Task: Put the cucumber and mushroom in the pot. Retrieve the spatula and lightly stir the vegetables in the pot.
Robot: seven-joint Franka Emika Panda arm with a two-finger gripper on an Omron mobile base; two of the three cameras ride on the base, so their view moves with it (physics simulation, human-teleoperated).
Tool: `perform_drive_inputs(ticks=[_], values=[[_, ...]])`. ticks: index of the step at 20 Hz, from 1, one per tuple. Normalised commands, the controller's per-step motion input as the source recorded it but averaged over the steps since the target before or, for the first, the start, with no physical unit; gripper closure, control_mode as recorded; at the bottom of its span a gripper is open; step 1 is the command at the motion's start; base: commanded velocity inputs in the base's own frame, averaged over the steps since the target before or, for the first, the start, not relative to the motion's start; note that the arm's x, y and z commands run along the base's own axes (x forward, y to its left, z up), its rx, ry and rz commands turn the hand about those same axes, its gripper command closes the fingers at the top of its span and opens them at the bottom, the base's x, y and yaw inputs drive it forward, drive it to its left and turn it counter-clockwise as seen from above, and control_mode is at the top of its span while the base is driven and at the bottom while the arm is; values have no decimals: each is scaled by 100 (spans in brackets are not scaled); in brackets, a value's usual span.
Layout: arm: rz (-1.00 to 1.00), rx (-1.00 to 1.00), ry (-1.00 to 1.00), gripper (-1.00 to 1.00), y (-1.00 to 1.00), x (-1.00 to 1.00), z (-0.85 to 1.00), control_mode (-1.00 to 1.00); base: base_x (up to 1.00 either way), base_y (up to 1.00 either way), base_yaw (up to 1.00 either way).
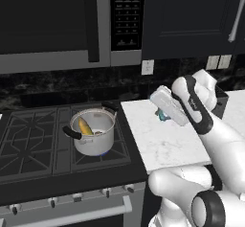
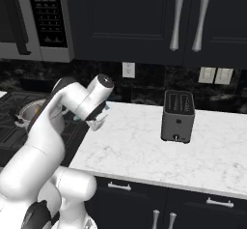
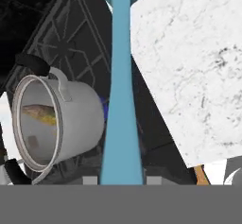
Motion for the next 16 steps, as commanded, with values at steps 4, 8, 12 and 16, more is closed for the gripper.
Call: perform_drive_inputs(ticks=[4,8,12,16], values=[[-31,43,28,100,58,-61,39,-100,0,0,0],[-31,41,22,100,66,-76,18,-100,0,0,0],[-27,45,17,100,60,-64,9,-100,0,0,0],[-24,49,11,100,69,-24,21,-100,0,0,0]])
